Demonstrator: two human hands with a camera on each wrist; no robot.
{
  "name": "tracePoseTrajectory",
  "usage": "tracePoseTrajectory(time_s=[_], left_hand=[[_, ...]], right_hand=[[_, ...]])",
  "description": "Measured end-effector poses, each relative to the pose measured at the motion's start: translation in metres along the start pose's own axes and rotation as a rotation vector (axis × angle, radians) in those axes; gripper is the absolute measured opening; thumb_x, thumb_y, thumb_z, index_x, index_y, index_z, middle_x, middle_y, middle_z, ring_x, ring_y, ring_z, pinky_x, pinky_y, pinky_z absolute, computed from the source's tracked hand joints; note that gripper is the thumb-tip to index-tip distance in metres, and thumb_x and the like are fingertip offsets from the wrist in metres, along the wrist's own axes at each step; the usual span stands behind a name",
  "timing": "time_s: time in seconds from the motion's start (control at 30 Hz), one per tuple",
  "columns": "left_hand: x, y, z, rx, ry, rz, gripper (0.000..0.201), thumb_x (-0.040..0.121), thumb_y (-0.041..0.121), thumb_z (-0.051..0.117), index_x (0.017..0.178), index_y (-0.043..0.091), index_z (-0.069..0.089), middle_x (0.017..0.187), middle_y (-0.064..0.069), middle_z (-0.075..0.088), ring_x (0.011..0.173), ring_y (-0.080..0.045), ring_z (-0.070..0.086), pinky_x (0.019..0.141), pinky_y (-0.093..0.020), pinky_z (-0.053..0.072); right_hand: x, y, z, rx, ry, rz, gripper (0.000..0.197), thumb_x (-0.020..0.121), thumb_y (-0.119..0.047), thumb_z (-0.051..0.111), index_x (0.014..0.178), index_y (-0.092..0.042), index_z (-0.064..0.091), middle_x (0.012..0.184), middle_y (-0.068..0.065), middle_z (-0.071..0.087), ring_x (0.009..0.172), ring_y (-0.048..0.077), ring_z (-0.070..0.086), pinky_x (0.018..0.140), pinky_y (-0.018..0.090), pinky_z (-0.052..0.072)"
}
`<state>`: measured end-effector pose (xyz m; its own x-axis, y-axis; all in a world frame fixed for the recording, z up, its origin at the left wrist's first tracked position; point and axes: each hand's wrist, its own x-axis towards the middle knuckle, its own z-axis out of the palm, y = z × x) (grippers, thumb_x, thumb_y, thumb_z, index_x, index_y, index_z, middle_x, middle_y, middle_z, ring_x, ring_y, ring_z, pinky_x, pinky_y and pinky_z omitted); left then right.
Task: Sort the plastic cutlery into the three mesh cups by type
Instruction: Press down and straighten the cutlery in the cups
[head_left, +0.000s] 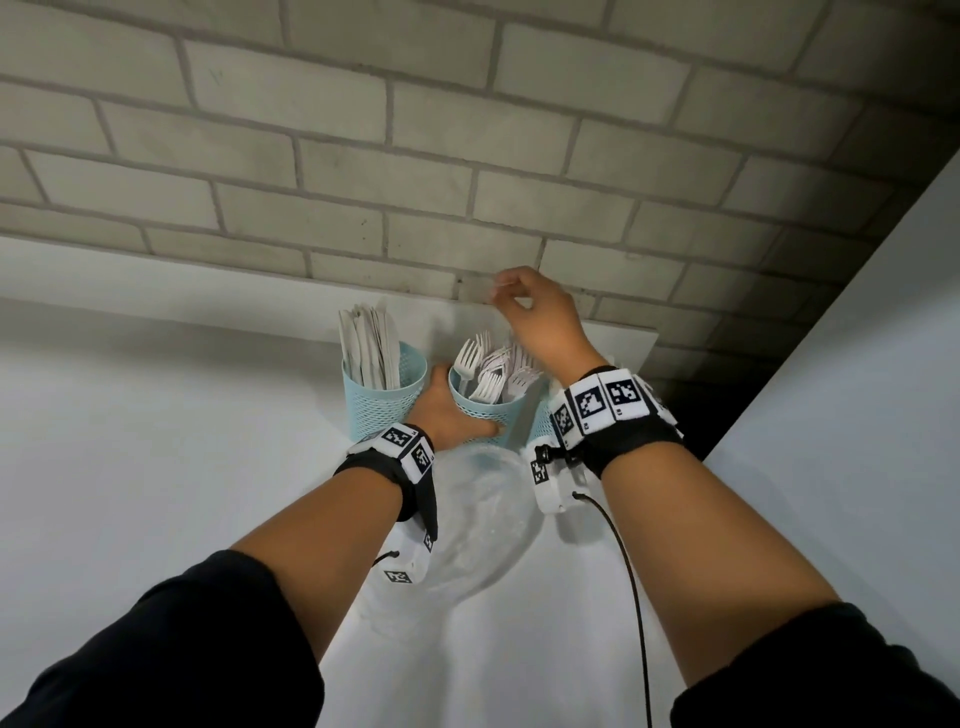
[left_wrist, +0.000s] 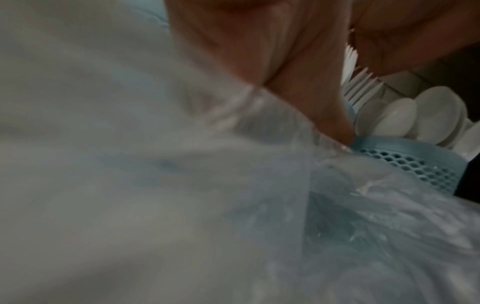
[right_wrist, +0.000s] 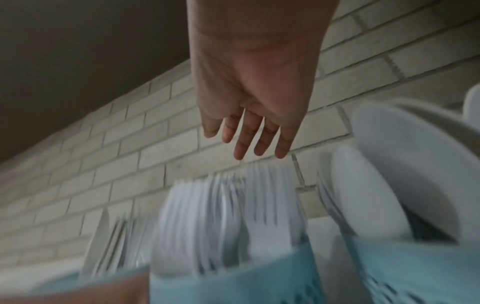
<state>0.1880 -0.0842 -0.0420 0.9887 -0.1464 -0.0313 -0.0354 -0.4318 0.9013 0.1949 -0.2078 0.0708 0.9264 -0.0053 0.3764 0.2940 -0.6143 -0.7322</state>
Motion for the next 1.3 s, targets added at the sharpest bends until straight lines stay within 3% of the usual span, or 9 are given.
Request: tracePoseTrajectory(time_s=[0.17,0.27,0.43,0.6,0.8,0.9,1.07,1.2,1.3], left_hand=[[-0.003,0.003,-0.001,0.123,-0.003,-0.006,0.088,0.049,0.039,0.089,0.125,0.015,0.049,0.113,0.003,0.064,0.102,-0.016,0.062,0.095,-0.035,0.050],[-0.012,0.014,-0.006,0.249,-0.051,0.013,0.068,0.068,0.030,0.081,0.128,0.012,0.053,0.123,-0.004,0.063,0.111,-0.022,0.060,0.099,-0.035,0.047],[-0.031,0.037,-0.016,0.555,-0.140,-0.042,0.056,0.086,0.040,0.062,0.131,0.010,0.051,0.131,-0.008,0.057,0.119,-0.027,0.053,0.101,-0.033,0.043],[-0.047,0.064,-0.013,0.757,-0.148,0.001,0.032,0.087,0.036,0.061,0.086,0.005,0.056,0.099,-0.011,0.060,0.093,-0.025,0.058,0.074,-0.027,0.041],[-0.047,0.076,0.040,0.546,-0.363,0.070,0.036,0.088,0.039,0.060,0.099,0.005,0.058,0.089,-0.009,0.059,0.090,-0.026,0.059,0.077,-0.029,0.043],[-0.033,0.064,0.069,0.400,-0.282,0.112,0.061,0.075,0.037,0.072,0.125,0.010,0.050,0.114,-0.004,0.060,0.108,-0.022,0.058,0.093,-0.036,0.050],[-0.018,0.052,0.095,0.155,-0.116,0.020,0.117,0.057,0.038,0.086,0.145,0.006,0.017,0.144,-0.008,0.035,0.136,-0.026,0.034,0.111,-0.037,0.034],[-0.004,0.046,0.101,-0.005,-0.116,-0.008,0.126,0.057,0.038,0.087,0.147,0.008,0.004,0.149,-0.008,0.031,0.139,-0.025,0.030,0.114,-0.038,0.029],[0.003,0.042,0.104,-0.085,-0.065,-0.004,0.115,0.052,0.038,0.088,0.142,0.013,0.020,0.135,0.000,0.045,0.127,-0.017,0.043,0.110,-0.038,0.035]], right_hand=[[-0.003,-0.001,-0.034,-0.017,0.093,0.036,0.021,0.094,-0.020,0.050,0.107,-0.012,0.064,0.112,0.003,0.064,0.094,0.008,0.053,0.064,0.008,0.038],[-0.013,0.009,-0.047,-0.016,0.139,0.087,0.022,0.094,-0.020,0.051,0.108,-0.008,0.063,0.116,0.006,0.063,0.104,0.016,0.057,0.080,0.017,0.040],[-0.035,0.033,-0.062,0.038,0.211,0.235,0.046,0.088,-0.041,0.059,0.127,-0.017,0.051,0.133,0.007,0.050,0.113,0.021,0.054,0.091,0.027,0.044],[-0.065,0.059,-0.069,0.094,0.125,0.339,0.096,0.073,-0.051,0.072,0.148,-0.029,0.016,0.156,0.006,0.018,0.141,0.023,0.024,0.109,0.036,0.027],[-0.086,0.088,-0.056,0.167,0.020,0.429,0.135,0.052,-0.052,0.085,0.147,-0.036,-0.009,0.157,0.005,0.014,0.142,0.020,0.023,0.113,0.040,0.028],[-0.087,0.095,-0.052,0.215,0.013,0.411,0.135,0.056,-0.034,0.088,0.146,-0.036,-0.013,0.157,0.006,0.015,0.142,0.020,0.024,0.111,0.038,0.028],[-0.077,0.101,-0.048,0.212,0.016,0.400,0.137,0.055,-0.032,0.090,0.145,-0.041,-0.013,0.157,0.006,0.014,0.141,0.019,0.025,0.107,0.033,0.028],[-0.070,0.103,-0.049,0.216,0.004,0.375,0.126,0.063,-0.023,0.086,0.148,-0.034,-0.006,0.155,0.006,0.023,0.140,0.018,0.029,0.102,0.027,0.030],[-0.067,0.103,-0.046,0.220,0.022,0.365,0.129,0.059,-0.026,0.088,0.145,-0.043,-0.006,0.153,0.005,0.025,0.139,0.019,0.032,0.108,0.036,0.035]])
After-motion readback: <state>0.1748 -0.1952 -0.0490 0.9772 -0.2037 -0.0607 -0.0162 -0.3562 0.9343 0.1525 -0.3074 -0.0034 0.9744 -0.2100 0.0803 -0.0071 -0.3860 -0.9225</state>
